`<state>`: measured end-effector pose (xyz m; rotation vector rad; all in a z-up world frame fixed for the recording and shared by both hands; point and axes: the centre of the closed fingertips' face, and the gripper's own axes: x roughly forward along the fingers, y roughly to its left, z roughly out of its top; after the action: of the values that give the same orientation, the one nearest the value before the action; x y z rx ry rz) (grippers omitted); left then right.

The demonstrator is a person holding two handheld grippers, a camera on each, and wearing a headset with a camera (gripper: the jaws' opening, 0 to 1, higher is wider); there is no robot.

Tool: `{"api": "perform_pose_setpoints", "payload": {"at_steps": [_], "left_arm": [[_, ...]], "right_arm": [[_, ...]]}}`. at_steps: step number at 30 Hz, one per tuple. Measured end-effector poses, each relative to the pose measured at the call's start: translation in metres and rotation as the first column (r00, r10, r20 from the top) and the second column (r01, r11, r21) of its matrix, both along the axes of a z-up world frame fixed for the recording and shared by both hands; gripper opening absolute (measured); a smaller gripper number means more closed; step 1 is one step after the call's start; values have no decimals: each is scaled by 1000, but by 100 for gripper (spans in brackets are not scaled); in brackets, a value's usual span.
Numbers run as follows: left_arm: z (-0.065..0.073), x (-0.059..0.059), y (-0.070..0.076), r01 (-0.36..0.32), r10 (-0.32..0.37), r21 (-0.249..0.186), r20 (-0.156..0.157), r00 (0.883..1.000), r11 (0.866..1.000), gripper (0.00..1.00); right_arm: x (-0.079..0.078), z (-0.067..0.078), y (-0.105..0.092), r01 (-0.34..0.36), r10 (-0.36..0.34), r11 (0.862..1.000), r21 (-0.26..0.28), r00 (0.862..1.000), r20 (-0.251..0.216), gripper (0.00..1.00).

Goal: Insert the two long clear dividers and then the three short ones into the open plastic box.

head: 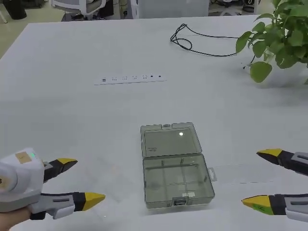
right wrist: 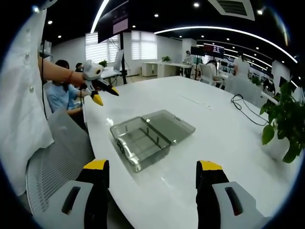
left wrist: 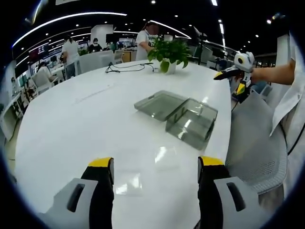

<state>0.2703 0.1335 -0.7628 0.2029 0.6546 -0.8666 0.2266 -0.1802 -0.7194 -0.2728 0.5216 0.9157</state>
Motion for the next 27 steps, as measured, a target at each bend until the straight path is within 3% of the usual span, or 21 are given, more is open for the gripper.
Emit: {"api": "perform_pose_setpoints", "payload": {"at_steps": [1, 5, 8, 11, 12, 16, 19, 25, 27], "left_arm": [[-2, 1, 2, -6, 6, 3, -10, 1000, 1000, 69], [-21, 6, 22, -42, 48, 132, -42, 998, 990, 57], [-26, 12, 21, -51, 57, 126, -51, 997, 991, 54], [-38, 14, 28, -42, 58, 203, -73, 996, 978, 50], [-40, 15, 28, -36, 52, 212, -70, 996, 977, 48], [-53, 20, 30, -32, 60, 255, -105, 993, 966, 44], [-64, 21, 33, -18, 59, 307, -124, 990, 952, 43], [-71, 21, 33, -7, 54, 324, -137, 989, 946, 42], [-75, 22, 39, -15, 71, 351, -146, 987, 936, 40]], "right_arm": [[0, 0, 0, 0, 0, 1000, 0, 1000, 0, 75], [-1, 0, 0, 2, -2, 1000, -1, 1000, 0, 74], [-1, -1, 0, 3, -3, 1000, -1, 1000, -2, 74], [-2, -1, 1, 2, -2, 1000, -3, 1000, -4, 74], [-2, -2, 1, 2, -2, 1000, -3, 1000, -5, 74], [-3, -2, 2, -1, 1, 1000, -6, 1000, -4, 74], [-2, -2, 3, 2, -2, 1000, -3, 1000, -4, 74], [-1, -1, 1, 8, -8, 1000, 1, 1000, -2, 74], [-2, -2, 1, 10, -10, 1000, 0, 1000, -2, 74]]}}
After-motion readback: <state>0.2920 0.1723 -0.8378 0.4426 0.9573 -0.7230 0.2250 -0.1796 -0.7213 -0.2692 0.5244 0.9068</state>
